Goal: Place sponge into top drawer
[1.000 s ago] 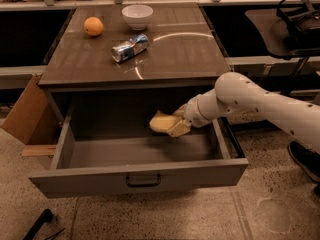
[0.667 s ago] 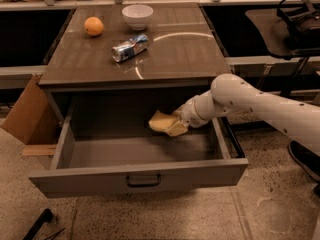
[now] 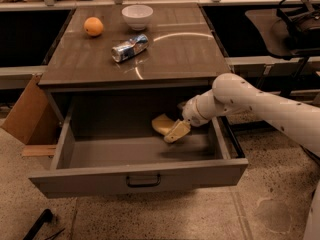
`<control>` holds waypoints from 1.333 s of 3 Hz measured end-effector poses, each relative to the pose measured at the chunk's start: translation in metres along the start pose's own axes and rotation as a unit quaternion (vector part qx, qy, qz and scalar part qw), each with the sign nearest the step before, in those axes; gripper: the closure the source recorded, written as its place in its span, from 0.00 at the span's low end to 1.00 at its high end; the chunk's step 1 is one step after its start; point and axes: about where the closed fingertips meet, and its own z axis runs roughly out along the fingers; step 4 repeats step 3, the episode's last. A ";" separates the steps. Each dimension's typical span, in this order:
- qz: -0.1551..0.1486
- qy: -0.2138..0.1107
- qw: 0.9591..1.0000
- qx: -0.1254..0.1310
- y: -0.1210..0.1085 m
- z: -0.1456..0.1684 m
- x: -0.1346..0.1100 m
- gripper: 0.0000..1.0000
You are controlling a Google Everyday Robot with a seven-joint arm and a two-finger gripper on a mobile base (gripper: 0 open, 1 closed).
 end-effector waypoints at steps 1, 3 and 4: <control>0.000 -0.027 1.000 0.005 0.000 -0.026 -0.003 0.00; 0.001 -0.058 0.998 0.022 0.025 -0.110 -0.016 0.00; 0.001 -0.058 0.998 0.022 0.025 -0.110 -0.016 0.00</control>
Offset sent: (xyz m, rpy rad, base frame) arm -0.0454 -0.0655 0.1173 0.0957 -0.1401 -0.0476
